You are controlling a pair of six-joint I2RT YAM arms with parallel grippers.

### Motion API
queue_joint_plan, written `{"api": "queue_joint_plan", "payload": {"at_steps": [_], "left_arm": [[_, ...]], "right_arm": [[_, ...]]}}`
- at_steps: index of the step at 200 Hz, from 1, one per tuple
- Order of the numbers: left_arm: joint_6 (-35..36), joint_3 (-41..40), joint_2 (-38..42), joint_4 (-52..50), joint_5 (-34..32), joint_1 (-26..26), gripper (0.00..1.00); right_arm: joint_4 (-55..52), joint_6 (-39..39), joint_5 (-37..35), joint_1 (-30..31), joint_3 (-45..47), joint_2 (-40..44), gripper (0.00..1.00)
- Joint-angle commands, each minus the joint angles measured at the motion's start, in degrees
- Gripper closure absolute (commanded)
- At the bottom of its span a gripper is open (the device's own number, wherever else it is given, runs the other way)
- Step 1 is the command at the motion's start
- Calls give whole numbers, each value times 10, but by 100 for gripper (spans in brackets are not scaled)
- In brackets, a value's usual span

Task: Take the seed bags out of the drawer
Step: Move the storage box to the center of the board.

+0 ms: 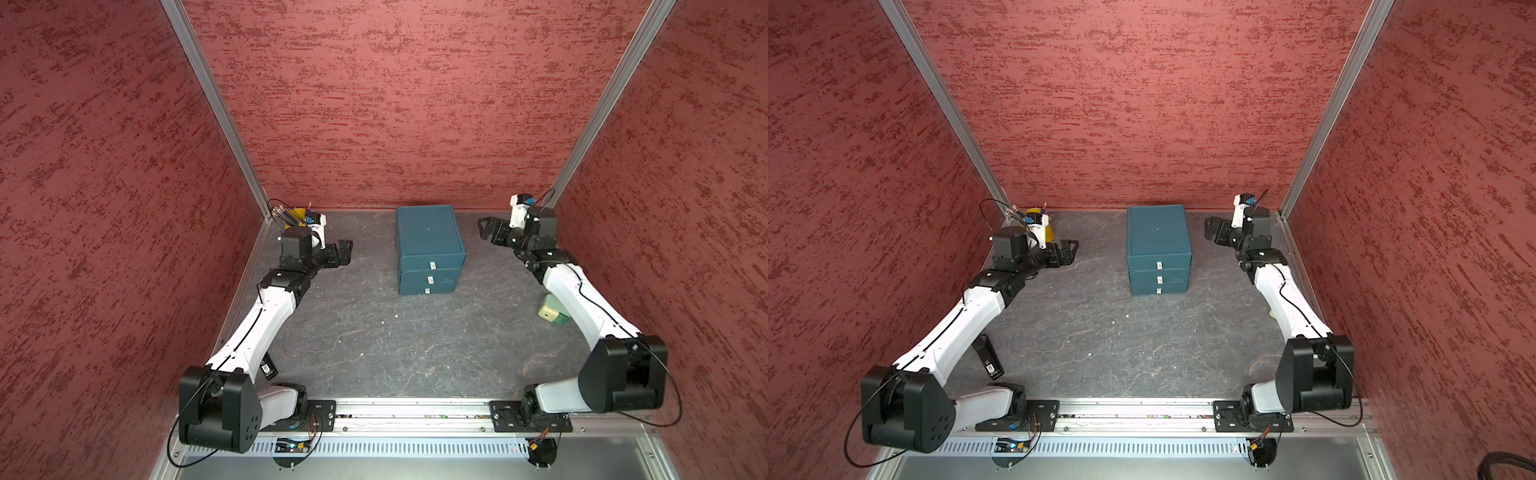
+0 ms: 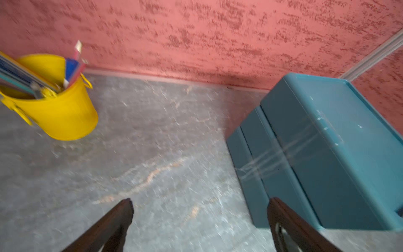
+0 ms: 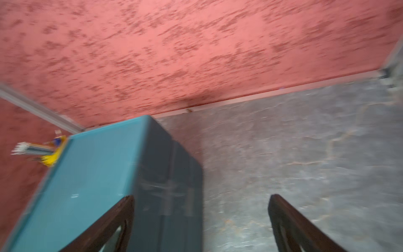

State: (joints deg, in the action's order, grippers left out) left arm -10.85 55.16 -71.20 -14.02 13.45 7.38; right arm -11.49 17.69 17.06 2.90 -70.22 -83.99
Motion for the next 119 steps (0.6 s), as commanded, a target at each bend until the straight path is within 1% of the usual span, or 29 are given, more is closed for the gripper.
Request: {"api": "queue_joint_plan", "payload": {"at_steps": [1, 18, 35, 80, 119], "left_arm": [[-61, 18, 0, -59, 52, 10, 0], [-84, 21, 3, -65, 73, 12, 0], [-98, 21, 4, -73, 88, 16, 0], [-111, 13, 24, -86, 85, 29, 0], [-104, 17, 33, -103, 78, 32, 0]], "right_arm": [[-71, 43, 116, 3, -57, -44, 1], [-94, 53, 151, 5, -99, -78, 1], [-120, 52, 166, 10, -125, -103, 1], [-125, 62, 200, 34, -138, -141, 1], [-118, 68, 219, 66, -166, -180, 1]]}}
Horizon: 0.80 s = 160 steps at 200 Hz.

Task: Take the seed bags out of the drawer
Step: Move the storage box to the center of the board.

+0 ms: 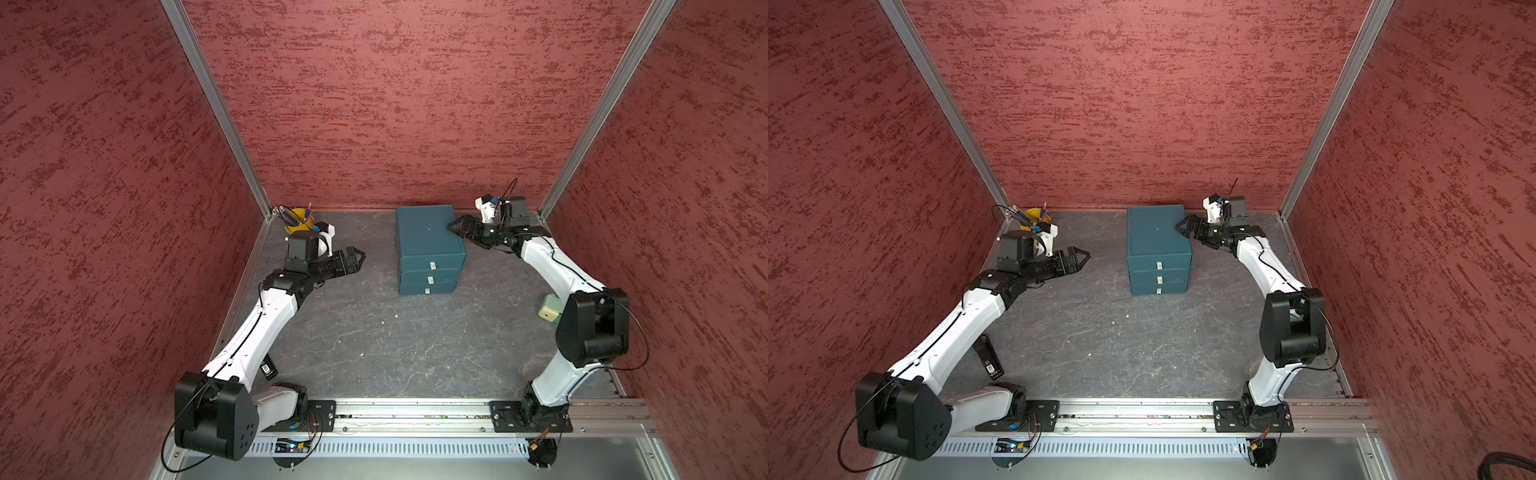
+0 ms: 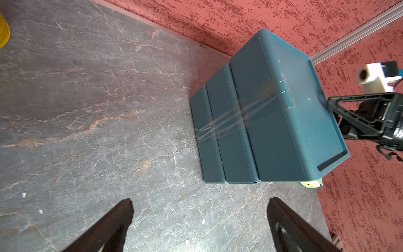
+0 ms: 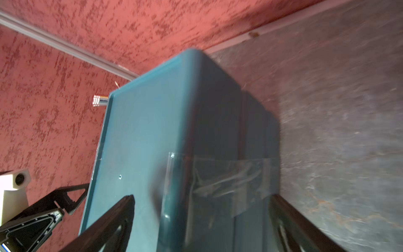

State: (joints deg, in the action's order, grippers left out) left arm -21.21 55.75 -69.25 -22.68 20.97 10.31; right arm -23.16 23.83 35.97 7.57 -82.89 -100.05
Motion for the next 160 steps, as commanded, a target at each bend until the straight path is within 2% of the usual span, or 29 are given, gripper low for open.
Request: {"api": "queue_joint_plan", "payload": {"at_steps": [1, 104, 160], "left_arm": [[0, 12, 14, -17, 3, 2, 0], [0, 27, 39, -48, -4, 3, 0], [25, 50, 54, -83, -20, -1, 0]], "right_arm": [[-3, 7, 30, 19, -40, -20, 1], [29, 51, 50, 129, -87, -79, 1], [1, 37, 50, 185, -160, -136, 1]]}}
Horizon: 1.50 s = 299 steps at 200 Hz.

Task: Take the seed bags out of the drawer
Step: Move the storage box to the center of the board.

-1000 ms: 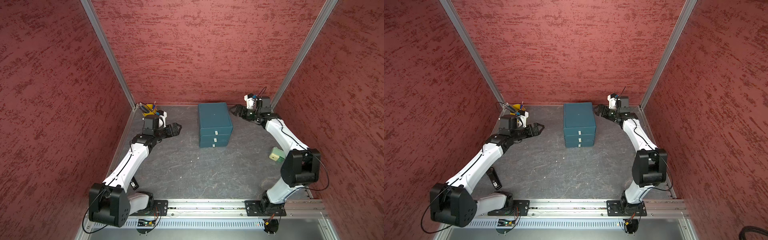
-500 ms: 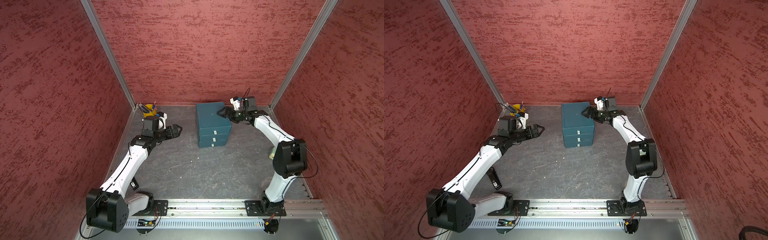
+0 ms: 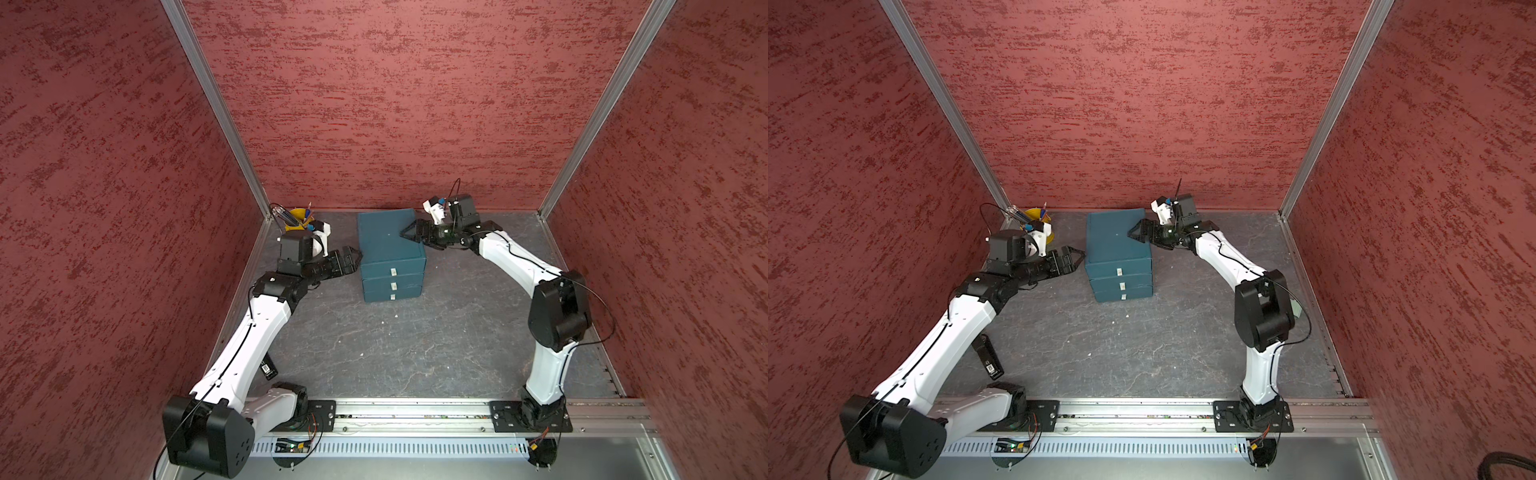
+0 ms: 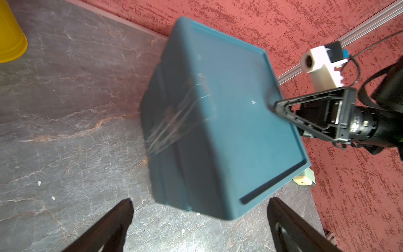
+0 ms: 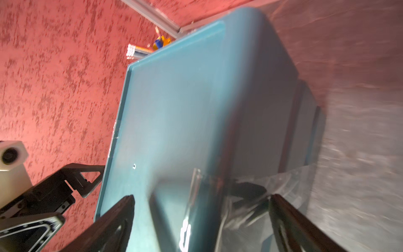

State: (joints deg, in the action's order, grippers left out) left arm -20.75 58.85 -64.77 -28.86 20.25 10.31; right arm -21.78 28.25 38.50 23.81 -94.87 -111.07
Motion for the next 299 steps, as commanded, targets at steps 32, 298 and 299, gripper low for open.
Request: {"api": "queue_joint_plan", "payload": {"at_steps": [32, 298, 299], "left_arm": [[27, 20, -2, -25, -4, -5, 0], [-2, 53, -96, 34, 6, 105, 0], [-1, 53, -96, 34, 6, 104, 0]], "right_arm": [[-47, -33, -31, 22, -49, -2, 1], [214, 193, -270, 178, 371, 289, 29], [216, 194, -270, 179, 372, 289, 29]]}}
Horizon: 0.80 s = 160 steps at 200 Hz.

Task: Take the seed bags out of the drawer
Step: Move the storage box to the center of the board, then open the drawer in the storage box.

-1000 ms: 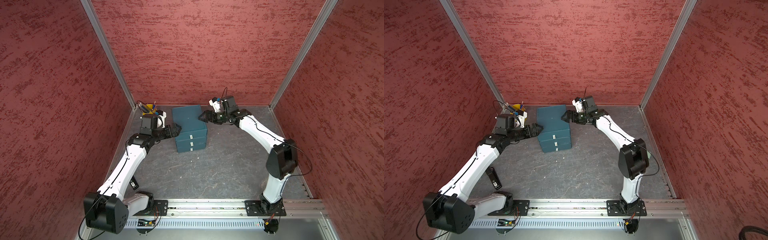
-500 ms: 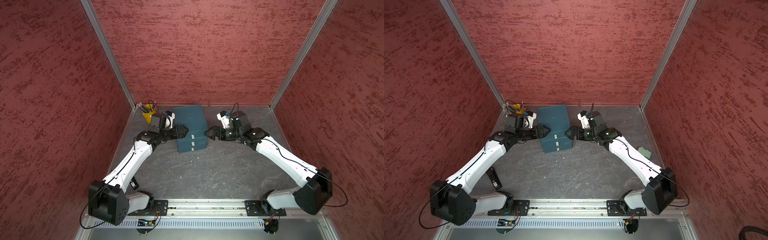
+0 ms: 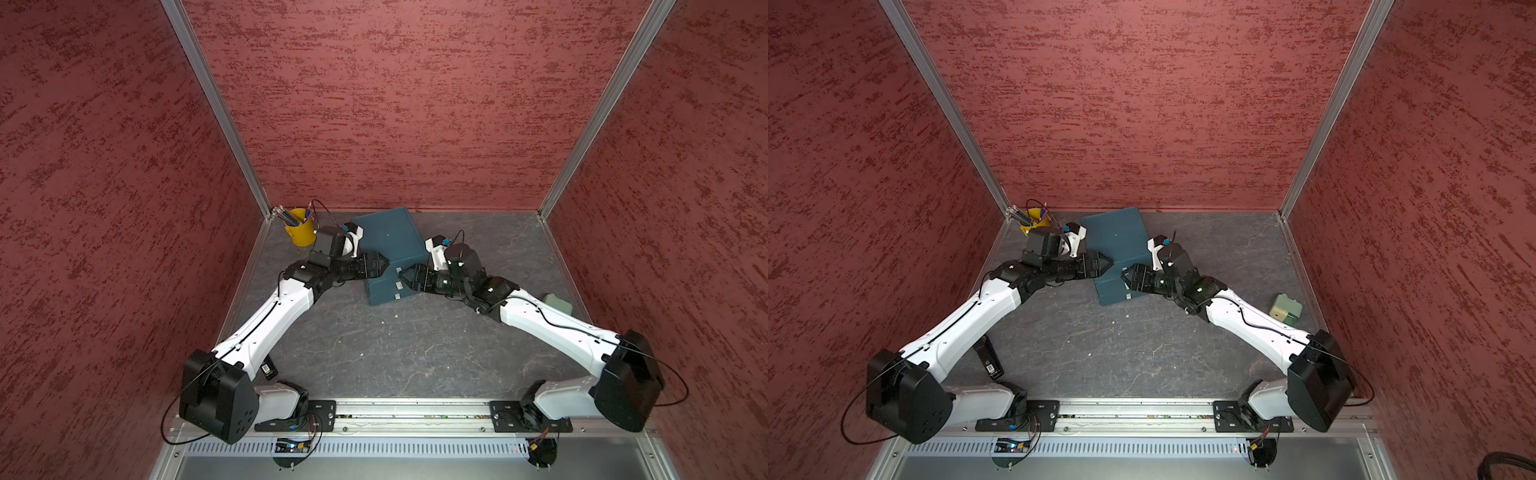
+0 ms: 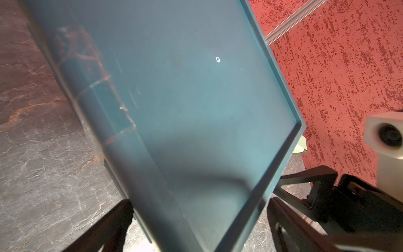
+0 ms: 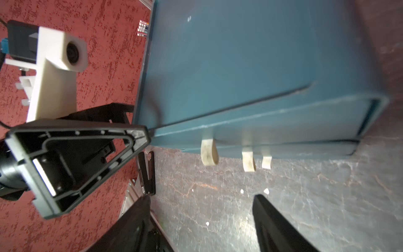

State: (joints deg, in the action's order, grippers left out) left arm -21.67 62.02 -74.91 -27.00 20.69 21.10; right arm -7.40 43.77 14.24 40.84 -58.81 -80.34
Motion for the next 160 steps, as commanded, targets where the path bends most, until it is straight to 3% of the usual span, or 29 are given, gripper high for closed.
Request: {"api": "queue_joint_plan", "payload": {"at_steps": [1, 66, 160], "left_arm": [[9, 21, 6, 16, 1, -4, 0], [15, 38, -15, 31, 21, -53, 0], [27, 45, -45, 34, 40, -57, 4]], "right_arm": [[73, 40, -28, 9, 11, -19, 29], [167, 105, -46, 17, 42, -50, 43], [235, 150, -69, 20, 61, -71, 62]]}}
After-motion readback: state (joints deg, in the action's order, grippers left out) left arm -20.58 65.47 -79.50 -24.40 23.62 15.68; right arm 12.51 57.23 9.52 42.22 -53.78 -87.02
